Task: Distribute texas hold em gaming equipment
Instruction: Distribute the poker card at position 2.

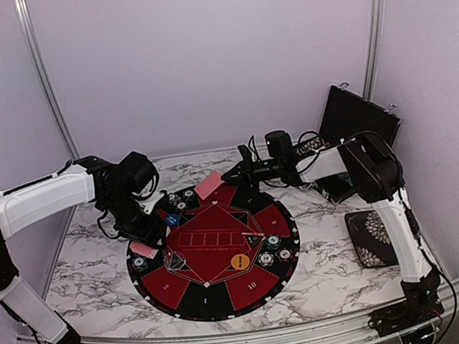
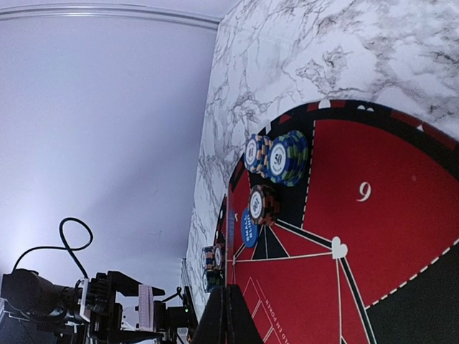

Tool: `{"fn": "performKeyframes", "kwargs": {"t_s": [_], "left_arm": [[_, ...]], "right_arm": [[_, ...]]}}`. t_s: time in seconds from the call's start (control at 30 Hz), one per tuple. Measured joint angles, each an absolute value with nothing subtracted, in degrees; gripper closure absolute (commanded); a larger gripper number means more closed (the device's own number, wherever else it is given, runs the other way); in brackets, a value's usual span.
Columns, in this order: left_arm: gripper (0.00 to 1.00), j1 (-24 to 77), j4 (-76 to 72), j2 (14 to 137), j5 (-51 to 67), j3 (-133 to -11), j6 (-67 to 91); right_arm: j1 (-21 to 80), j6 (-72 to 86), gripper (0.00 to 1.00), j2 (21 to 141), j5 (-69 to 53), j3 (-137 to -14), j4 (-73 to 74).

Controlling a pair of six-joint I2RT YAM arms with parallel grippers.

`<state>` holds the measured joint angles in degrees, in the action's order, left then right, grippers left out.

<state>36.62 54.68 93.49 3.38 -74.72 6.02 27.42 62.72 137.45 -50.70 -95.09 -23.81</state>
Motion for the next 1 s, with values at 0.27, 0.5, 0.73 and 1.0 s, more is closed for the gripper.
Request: {"fn": "performKeyframes", "kwargs": {"t_s": [0.27, 0.5, 0.73, 1.0], "left_arm": [[0.5, 36.3, 54.7, 93.5, 3.4, -74.7, 6.0], [0.5, 36.1, 54.7, 93.5, 3.4, -74.7, 6.0], [0.5, 36.1, 54.7, 93.5, 3.4, -74.7, 6.0], [0.5, 36.1, 54.7, 93.5, 3.4, -74.7, 6.0]], "right_arm": [[27.2, 61.5, 1.0, 141.2, -50.2, -99.2, -20.6], [27.2, 59.7, 1.0, 143.8, -49.6, -102.2, -16.7], [27.1, 57.8, 1.0, 146.2, -49.3, -106.0, -13.0], [27.2, 54.5, 1.0, 149.2, -48.3, -110.2, -7.8]]}}
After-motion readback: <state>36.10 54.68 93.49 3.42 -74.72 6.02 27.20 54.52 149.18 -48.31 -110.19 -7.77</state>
